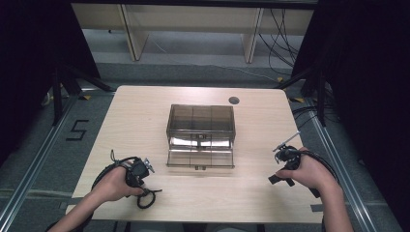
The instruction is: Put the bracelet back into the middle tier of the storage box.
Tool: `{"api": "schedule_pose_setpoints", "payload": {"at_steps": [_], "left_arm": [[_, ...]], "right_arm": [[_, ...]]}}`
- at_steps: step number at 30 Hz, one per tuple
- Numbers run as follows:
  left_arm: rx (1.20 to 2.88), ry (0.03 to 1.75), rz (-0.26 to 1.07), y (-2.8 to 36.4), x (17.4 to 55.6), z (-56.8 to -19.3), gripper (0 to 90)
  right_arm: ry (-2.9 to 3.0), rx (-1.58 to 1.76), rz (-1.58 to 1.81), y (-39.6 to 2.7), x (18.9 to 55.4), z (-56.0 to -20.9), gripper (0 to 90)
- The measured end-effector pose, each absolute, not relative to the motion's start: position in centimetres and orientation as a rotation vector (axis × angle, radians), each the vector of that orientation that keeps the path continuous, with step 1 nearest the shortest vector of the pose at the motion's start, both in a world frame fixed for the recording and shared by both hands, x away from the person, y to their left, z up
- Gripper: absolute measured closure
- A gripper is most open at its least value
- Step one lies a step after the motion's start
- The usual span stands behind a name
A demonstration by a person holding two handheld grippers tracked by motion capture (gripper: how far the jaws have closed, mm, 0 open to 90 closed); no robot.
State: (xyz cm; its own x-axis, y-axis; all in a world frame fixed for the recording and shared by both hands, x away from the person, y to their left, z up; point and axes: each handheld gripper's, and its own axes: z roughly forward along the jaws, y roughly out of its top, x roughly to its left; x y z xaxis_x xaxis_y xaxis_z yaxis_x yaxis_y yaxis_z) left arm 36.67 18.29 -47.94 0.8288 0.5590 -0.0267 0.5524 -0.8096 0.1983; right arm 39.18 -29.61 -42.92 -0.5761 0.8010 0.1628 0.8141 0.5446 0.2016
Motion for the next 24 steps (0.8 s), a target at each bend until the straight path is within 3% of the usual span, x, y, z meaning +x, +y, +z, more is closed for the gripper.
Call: {"api": "schedule_pose_setpoints", "payload": {"at_steps": [11,24], "left_arm": [[2.903,0.732,0.077,17.49,36.59,-47.91,70.4],[2.923,0.709,0.043,17.36,36.79,-47.90,76.1]], "right_arm": [[-2.700,-1.433,-0.411,-29.54,39.18,-42.95,54.3],[-2.667,-1.454,-0.412,-29.42,39.12,-42.99,54.4]]}}
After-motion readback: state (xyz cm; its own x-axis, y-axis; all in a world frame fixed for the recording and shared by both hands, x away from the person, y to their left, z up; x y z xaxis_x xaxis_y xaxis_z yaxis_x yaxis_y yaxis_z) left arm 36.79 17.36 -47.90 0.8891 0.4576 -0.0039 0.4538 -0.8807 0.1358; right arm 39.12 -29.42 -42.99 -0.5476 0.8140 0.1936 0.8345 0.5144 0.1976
